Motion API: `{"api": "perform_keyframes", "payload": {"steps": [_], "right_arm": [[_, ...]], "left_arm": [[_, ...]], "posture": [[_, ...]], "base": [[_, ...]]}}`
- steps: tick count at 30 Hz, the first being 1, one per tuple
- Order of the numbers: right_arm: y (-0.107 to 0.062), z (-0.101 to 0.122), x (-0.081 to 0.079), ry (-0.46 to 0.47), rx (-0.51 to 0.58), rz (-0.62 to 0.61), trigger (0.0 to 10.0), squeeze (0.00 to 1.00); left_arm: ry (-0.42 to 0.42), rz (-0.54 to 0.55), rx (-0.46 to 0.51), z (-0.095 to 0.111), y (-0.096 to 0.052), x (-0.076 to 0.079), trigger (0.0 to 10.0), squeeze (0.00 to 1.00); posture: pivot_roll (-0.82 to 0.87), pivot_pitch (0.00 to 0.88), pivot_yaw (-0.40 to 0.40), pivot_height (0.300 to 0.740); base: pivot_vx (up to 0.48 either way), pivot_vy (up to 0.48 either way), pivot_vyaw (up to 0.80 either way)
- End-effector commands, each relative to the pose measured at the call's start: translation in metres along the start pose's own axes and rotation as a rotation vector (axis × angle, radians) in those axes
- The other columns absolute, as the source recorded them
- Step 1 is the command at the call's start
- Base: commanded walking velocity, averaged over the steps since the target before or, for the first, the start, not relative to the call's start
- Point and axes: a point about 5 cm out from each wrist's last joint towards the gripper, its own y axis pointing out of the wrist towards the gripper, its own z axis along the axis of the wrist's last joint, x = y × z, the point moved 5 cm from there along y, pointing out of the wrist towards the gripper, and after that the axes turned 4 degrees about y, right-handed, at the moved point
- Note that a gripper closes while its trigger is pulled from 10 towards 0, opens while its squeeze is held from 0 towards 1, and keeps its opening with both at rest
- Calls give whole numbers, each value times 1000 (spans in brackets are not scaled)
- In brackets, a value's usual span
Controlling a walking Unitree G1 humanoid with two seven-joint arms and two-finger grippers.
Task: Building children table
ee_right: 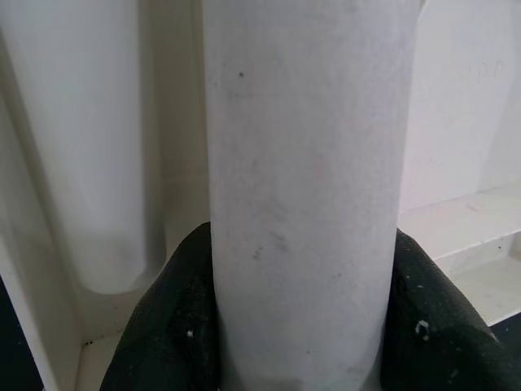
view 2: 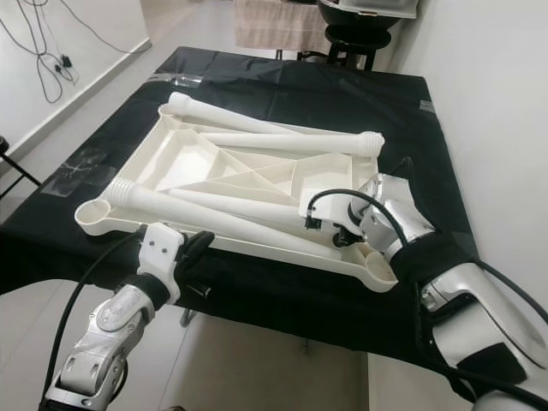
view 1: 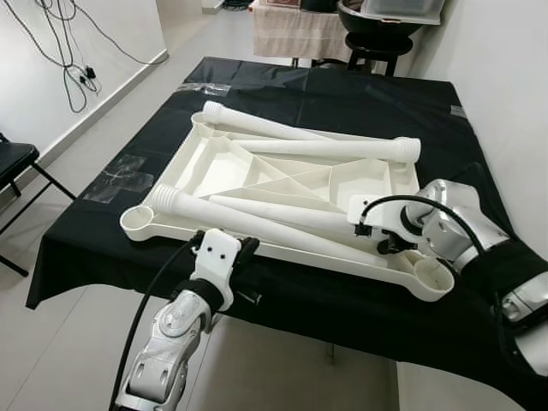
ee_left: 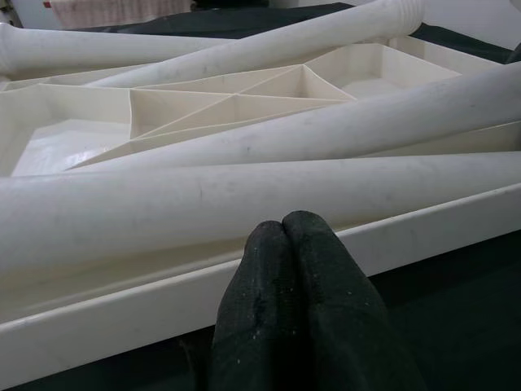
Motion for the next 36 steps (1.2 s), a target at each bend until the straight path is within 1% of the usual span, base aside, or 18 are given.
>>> {"api": "perform_keyframes", "payload": {"steps": [1,6,9,13,19,22,23,24,25,26,27,28,29,32,33,34,35,36], "right_arm": [[-1,-5,5,-14,-29,-30,0,0],[-3,-1,6,0,0,-29,0,0],[-23,8,23,111,149,-50,0,0],[-38,12,33,166,252,-47,0,0],[-48,11,36,186,311,-44,0,0],[-56,15,40,231,400,-36,0,0],[-63,25,45,279,495,-40,0,0],[-63,25,45,279,495,-40,0,0],[-75,41,54,368,647,-41,2078,0],[-86,56,63,476,802,-46,3451,0],[-86,56,63,476,802,-46,3451,0],[-93,64,69,550,898,-43,10000,0],[-93,64,69,550,898,-43,10000,0],[-108,79,89,830,1198,-105,10000,0],[-108,79,89,830,1198,-105,10000,0],[-110,78,95,948,1277,-126,10000,0],[-110,78,95,948,1277,-126,10000,0],[-109,77,98,1021,1317,-137,10000,0]], "left_arm": [[17,-4,-7,-1,-1,2,10000,0],[19,-4,-7,-1,-1,1,10000,0],[12,-4,-5,-1,-2,0,10000,0],[10,-5,-4,-1,-2,0,10000,0],[8,-7,-3,-1,-2,0,10000,0],[-8,-3,8,3,-2,-2,10000,0],[-33,6,28,9,-1,-5,10000,0],[-33,6,28,9,-1,-5,10000,0],[-72,12,70,22,2,-9,10000,0],[-117,9,129,40,4,-13,10000,0],[-117,9,129,40,4,-13,10000,0],[-144,3,168,52,5,-15,10000,0],[-144,3,168,52,5,-15,10000,0],[-242,-62,360,110,3,-20,10000,0],[-242,-62,360,110,3,-20,10000,0],[-268,-88,422,129,0,-22,10000,0],[-268,-88,422,129,0,-22,10000,0],[-281,-103,456,139,-2,-23,10000,0]], "posture": [[-3,113,-64,740],[-2,109,-60,740],[-1,102,-54,740],[0,98,-51,740],[1,94,-50,740],[3,89,-49,740],[4,88,-50,740],[4,88,-50,740],[5,89,-50,740],[7,91,-47,740],[7,91,-47,740],[7,91,-47,740],[7,91,-47,740],[9,95,-38,740],[9,95,-38,740],[9,95,-37,740],[9,95,-37,740],[11,96,-37,740]], "base": [[0,0,0],[0,0,0],[0,0,0],[0,0,0],[0,0,0],[0,0,0],[0,0,0],[0,0,0],[0,0,0],[0,0,0],[0,0,0],[0,0,0],[0,0,0],[0,0,0],[0,0,0],[0,0,0],[0,0,0],[0,0,0]]}}
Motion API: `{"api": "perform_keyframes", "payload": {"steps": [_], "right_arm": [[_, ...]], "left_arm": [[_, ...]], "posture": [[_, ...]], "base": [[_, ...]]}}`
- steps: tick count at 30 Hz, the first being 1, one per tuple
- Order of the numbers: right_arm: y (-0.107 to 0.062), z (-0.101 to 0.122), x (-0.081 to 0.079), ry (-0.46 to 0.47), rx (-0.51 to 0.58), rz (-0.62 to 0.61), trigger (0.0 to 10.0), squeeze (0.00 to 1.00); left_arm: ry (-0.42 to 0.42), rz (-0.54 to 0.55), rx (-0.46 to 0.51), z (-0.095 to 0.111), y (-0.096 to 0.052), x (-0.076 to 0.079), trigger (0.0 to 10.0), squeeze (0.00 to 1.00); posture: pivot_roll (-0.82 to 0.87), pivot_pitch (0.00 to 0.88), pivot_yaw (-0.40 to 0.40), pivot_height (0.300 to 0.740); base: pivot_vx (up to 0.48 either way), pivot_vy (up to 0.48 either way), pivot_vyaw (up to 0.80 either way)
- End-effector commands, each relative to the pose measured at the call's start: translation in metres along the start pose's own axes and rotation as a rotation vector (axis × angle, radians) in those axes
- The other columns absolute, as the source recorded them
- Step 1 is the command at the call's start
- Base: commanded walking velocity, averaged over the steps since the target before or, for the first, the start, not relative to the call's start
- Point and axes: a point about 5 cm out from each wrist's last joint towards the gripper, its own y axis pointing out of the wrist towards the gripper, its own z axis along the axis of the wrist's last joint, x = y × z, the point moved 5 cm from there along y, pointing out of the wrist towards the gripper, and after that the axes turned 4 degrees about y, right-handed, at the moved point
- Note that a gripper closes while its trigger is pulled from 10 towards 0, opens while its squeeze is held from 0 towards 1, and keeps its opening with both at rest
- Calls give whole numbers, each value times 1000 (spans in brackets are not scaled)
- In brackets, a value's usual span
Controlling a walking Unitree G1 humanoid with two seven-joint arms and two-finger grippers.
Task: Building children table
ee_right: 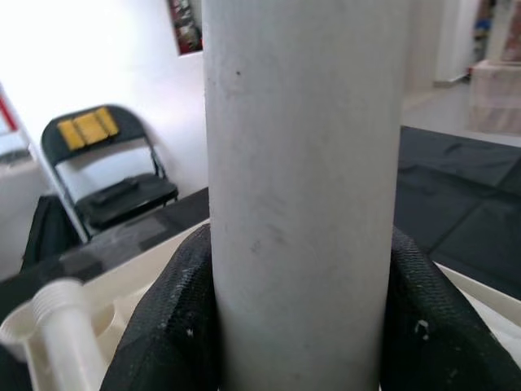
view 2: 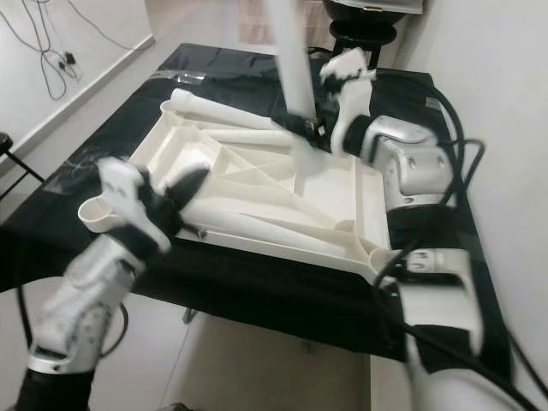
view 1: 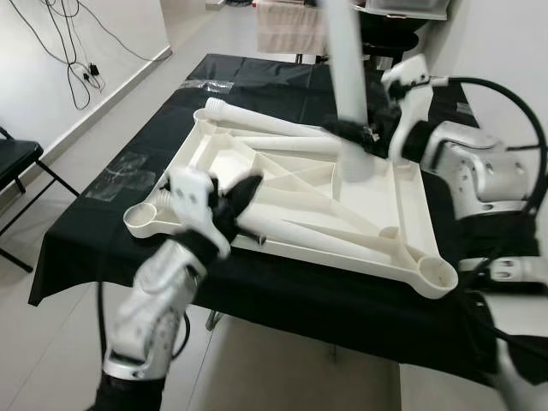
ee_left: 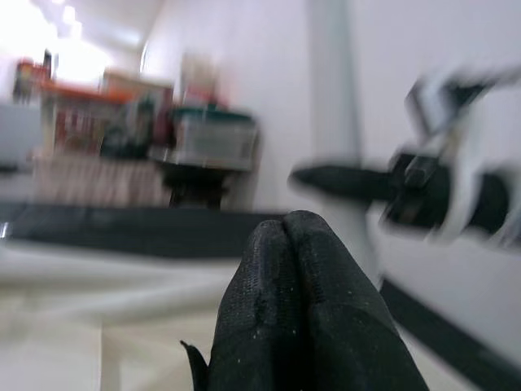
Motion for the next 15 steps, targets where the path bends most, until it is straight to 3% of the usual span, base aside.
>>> {"api": "perform_keyframes", "payload": {"steps": [1,2,4,5,6,7,8,9,10,11,12,13,15], "right_arm": [[-4,5,10,78,78,-55,10000,0],[-4,-1,11,56,132,-92,10000,0],[-4,-1,11,56,132,-92,10000,0],[-4,-11,16,-13,115,-159,10000,0],[-4,-11,16,-13,115,-159,10000,0],[-4,-16,22,-131,88,-233,10000,0],[-4,-16,22,-131,88,-233,10000,0],[-6,-21,29,-329,58,-326,10000,0],[-6,-21,29,-329,58,-326,10000,0],[-6,-23,26,-415,60,-329,10000,0],[-6,-23,26,-415,60,-329,10000,0],[-5,-25,18,-470,68,-290,10000,0],[-4,-31,3,-493,88,-220,10000,0]], "left_arm": [[-46,-10,-10,0,-2,0,10000,0],[-64,-40,63,24,5,1,10000,0],[-64,-40,63,24,5,1,10000,0],[-67,-36,114,41,10,-3,10000,0],[-67,-36,114,41,10,-3,10000,0],[-93,-33,141,49,12,-6,10000,1000],[-93,-33,141,49,12,-6,10000,1000],[-102,-26,166,60,17,-11,10000,1000],[-102,-26,166,60,17,-11,10000,1000],[-112,-1,185,67,20,-17,10000,1000],[-112,-1,185,67,20,-17,10000,1000],[-127,27,201,73,22,-25,10000,1000],[-164,60,202,81,24,-36,10000,1000]], "posture": [[11,96,-37,740],[14,97,-37,740],[14,97,-37,740],[16,95,-37,740],[16,95,-37,740],[15,94,-37,740],[15,94,-37,740],[15,95,-36,740],[15,95,-36,740],[17,95,-36,740],[17,95,-36,740],[17,97,-34,740],[17,97,-29,740]], "base": [[0,0,0],[0,0,0],[0,0,0],[0,0,0],[0,0,0],[0,0,0],[0,0,0],[0,0,0],[0,0,0],[0,0,0],[0,0,0],[0,0,0],[0,0,0]]}}
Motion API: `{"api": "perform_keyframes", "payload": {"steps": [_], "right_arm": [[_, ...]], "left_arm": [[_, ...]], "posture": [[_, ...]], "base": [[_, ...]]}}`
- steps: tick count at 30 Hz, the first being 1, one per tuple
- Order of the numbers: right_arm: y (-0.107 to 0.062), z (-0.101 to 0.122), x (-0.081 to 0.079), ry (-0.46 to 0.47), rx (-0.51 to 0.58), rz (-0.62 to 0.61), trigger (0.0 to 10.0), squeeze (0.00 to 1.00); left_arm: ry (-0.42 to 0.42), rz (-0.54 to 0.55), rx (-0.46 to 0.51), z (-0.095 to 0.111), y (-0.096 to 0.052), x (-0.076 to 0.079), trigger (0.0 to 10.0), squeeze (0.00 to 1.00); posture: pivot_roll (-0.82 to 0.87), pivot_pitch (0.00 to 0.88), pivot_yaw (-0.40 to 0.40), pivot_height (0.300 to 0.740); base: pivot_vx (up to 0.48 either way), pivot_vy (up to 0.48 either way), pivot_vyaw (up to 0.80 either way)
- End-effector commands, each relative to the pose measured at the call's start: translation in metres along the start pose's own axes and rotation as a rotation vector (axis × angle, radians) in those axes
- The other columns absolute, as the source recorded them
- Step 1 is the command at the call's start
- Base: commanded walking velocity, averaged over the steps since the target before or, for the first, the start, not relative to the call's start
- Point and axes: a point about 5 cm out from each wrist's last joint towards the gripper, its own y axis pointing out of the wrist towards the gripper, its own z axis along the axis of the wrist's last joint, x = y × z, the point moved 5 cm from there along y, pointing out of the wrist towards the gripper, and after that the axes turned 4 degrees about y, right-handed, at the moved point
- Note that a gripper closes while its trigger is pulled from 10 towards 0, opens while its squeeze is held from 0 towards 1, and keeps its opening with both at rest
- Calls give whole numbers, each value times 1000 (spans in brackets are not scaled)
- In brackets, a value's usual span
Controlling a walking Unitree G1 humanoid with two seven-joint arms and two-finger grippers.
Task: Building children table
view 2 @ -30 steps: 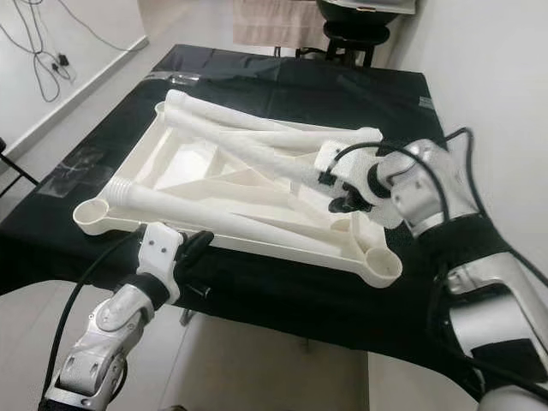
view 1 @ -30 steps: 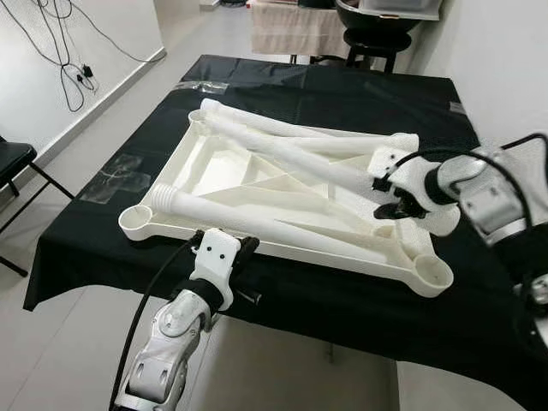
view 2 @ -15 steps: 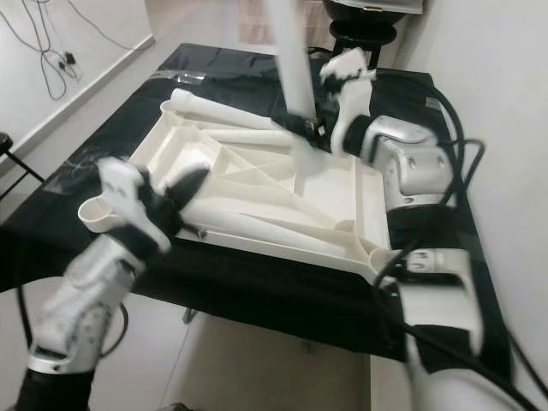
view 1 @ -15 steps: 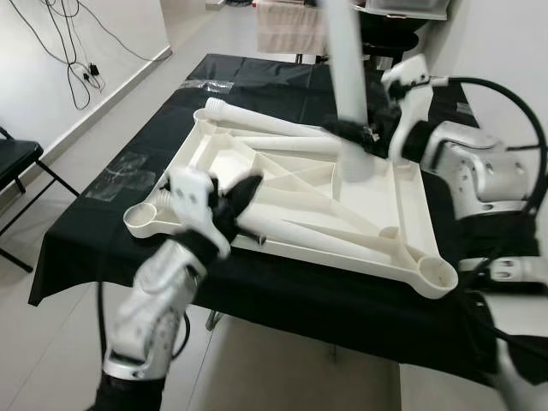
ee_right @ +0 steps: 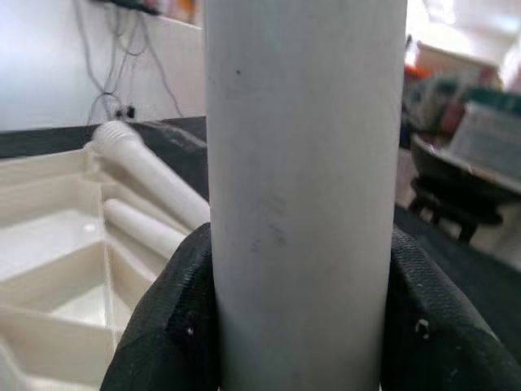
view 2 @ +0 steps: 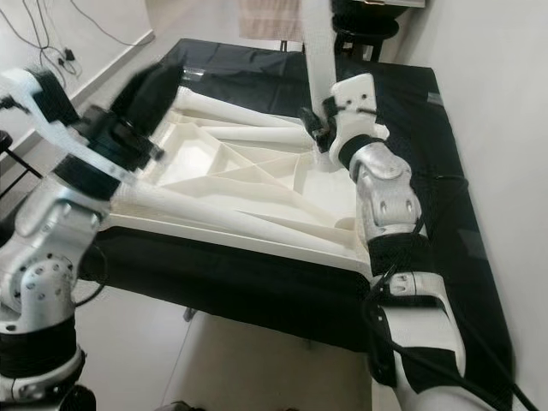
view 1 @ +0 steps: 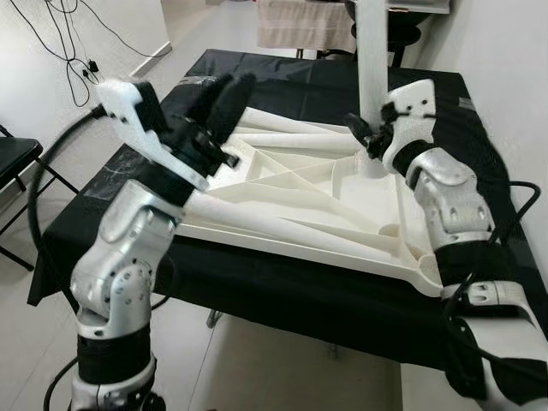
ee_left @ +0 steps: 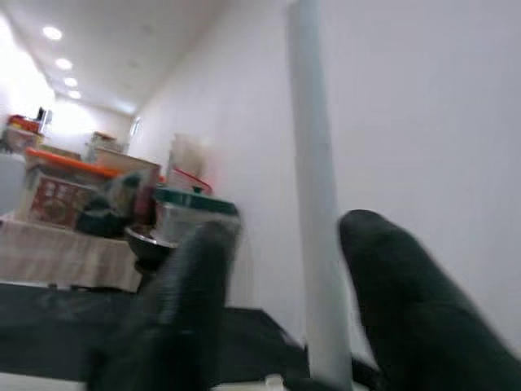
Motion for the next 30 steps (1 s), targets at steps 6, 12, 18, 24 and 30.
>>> {"api": "perform_keyframes", "payload": {"steps": [6,12,18,24,30], "right_arm": [[-4,5,-42,-119,43,181,10000,0],[-4,12,-59,-135,79,238,10000,0],[-9,21,-85,-183,126,351,10000,0],[-16,22,-105,-200,130,444,10000,0],[-18,19,-114,-209,122,487,10000,0]], "left_arm": [[11,60,-86,-9,0,-23,10000,1000],[11,43,-105,-12,2,-23,10000,1000],[4,-67,-177,-22,5,-6,10000,447],[49,-138,-191,-25,6,7,10000,0],[88,-198,-189,-25,6,18,10000,0]], "posture": [[7,96,-19,740],[7,94,-13,740],[3,95,-11,740],[3,95,-8,740],[3,95,-8,740]], "base": [[0,0,0],[0,0,0],[0,0,0],[0,0,0],[0,0,0]]}}
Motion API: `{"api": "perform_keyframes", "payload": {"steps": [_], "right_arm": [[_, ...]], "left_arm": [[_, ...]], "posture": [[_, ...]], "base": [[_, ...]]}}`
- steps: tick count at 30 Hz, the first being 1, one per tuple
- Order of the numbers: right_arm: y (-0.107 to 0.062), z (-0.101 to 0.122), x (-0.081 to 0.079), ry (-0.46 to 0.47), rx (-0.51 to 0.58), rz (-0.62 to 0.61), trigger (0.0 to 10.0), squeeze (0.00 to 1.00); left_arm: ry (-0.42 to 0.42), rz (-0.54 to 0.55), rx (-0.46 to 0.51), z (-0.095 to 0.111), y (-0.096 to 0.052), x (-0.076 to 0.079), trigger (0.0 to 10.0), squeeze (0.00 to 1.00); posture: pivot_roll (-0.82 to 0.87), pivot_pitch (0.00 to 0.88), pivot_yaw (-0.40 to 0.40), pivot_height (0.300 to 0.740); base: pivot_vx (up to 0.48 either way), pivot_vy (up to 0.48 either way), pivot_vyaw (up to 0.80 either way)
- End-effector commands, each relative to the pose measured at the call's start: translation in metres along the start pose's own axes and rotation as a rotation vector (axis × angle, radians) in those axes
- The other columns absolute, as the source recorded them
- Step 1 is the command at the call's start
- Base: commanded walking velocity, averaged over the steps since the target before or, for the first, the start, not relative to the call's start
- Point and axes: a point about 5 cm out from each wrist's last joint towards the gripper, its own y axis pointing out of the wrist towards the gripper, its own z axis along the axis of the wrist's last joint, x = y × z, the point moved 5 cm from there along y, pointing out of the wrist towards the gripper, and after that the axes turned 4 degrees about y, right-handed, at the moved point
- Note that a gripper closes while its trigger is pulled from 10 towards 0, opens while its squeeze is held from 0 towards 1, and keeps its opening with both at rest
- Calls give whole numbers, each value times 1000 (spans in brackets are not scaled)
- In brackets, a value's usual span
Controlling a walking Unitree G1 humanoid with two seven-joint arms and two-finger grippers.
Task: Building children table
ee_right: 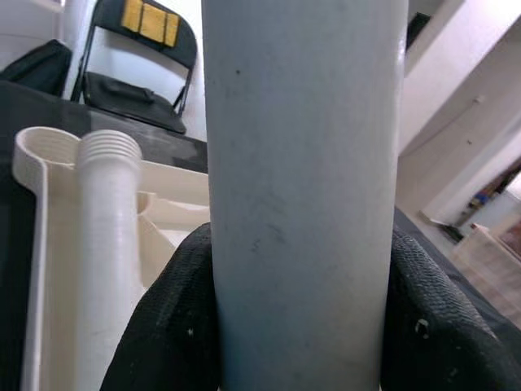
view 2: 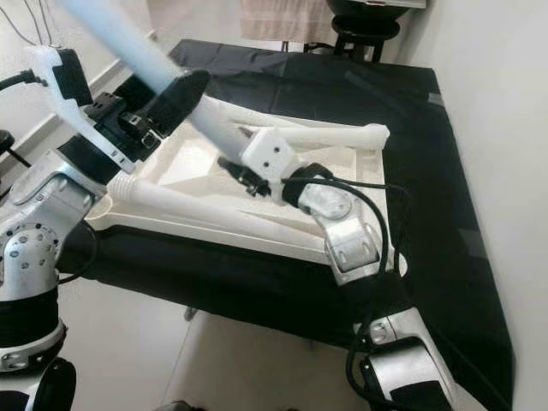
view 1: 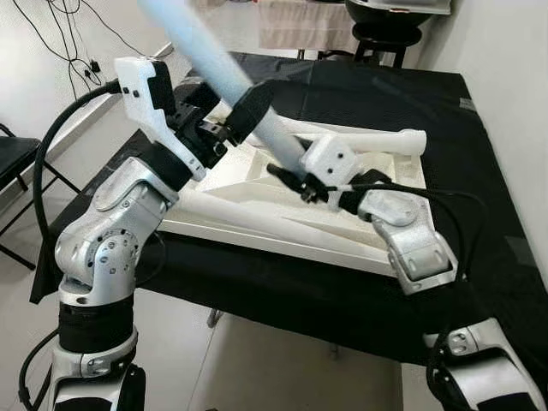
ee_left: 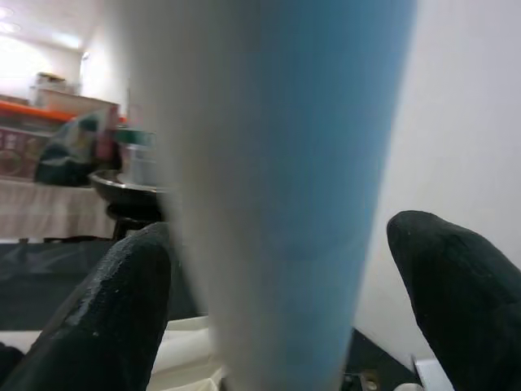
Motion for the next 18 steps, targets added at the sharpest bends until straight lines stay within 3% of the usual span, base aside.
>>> {"api": "perform_keyframes", "payload": {"steps": [1,5,6,8,9,18], "right_arm": [[0,4,-4,-2,15,17,10000,0],[1,4,-6,-3,11,27,10000,0],[2,3,-6,3,0,30,10000,0],[2,2,-7,6,-9,31,10000,0],[3,-1,-8,13,-21,30,10000,0],[3,-8,-14,49,-52,47,10000,0]], "left_arm": [[43,-29,9,5,1,6,10000,0],[81,-50,13,6,2,10,10000,0],[116,-56,21,8,3,11,7412,0],[140,-60,30,10,4,12,7412,0],[156,-64,41,12,4,13,0,0],[250,-86,62,18,4,17,0,0]], "posture": [[3,95,-8,740],[2,95,-9,740],[1,95,-10,740],[1,94,-11,740],[1,93,-11,740],[5,89,-14,740]], "base": [[0,0,0],[0,0,0],[0,0,0],[0,0,0],[0,0,0],[0,0,0]]}}
